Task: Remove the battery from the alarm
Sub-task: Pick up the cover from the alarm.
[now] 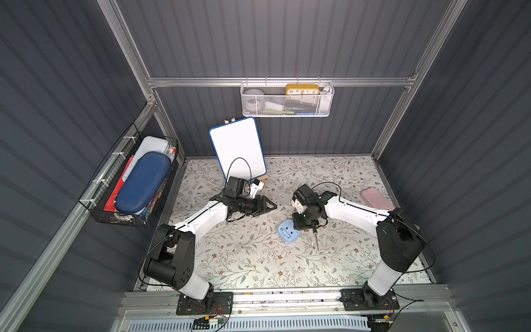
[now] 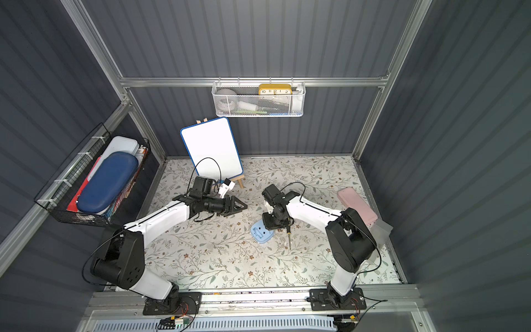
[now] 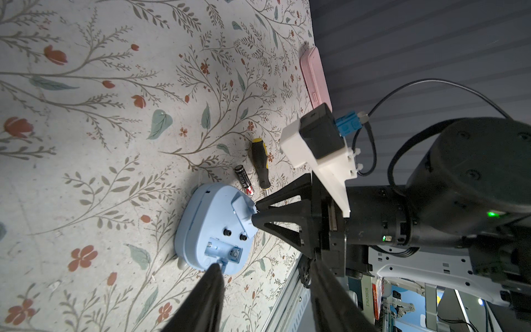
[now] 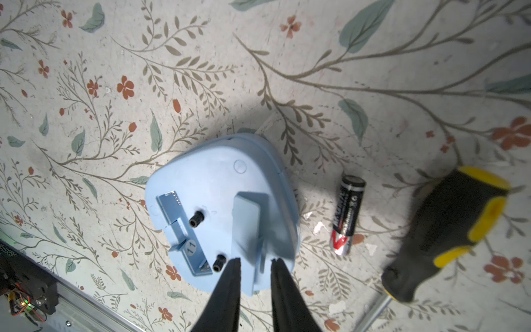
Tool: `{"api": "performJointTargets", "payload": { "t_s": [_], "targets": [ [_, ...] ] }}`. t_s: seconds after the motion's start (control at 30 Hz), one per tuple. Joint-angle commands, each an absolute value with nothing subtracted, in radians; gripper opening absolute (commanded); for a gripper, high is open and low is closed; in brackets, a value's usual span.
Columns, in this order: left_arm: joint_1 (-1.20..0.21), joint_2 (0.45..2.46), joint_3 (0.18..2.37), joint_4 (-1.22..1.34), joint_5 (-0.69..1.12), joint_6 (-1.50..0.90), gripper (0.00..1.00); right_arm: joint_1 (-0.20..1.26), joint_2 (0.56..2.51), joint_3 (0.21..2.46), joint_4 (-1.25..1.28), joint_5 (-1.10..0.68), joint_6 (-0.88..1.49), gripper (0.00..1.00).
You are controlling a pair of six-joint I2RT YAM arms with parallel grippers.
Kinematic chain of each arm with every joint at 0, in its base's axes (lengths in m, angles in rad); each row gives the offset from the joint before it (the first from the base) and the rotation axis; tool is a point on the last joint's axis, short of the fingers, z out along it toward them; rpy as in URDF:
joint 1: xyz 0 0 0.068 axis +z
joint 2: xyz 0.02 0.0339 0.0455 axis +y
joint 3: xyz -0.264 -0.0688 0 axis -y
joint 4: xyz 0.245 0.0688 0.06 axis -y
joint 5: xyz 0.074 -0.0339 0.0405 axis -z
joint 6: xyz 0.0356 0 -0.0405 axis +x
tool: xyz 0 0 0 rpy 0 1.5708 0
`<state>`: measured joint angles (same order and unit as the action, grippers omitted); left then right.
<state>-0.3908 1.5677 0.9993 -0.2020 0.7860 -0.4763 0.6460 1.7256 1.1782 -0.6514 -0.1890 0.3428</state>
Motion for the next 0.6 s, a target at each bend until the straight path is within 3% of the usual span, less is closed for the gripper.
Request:
{"api": "performJointTargets", "payload": {
  "t_s": [0.0, 0.57],
  "targets": [
    [-0.383, 1.58, 0.986, -0.193, 0.815, -0.443, 0.52, 0.65, 1.731, 1.18, -0.65, -0.177, 0.35, 0.24],
    [-0.383, 1.568, 0.987, -0.195, 0.822, -0.447, 0.52, 0.65, 1.746, 1.177, -0.64, -0.161, 0.354, 0.19]
  ]
}}
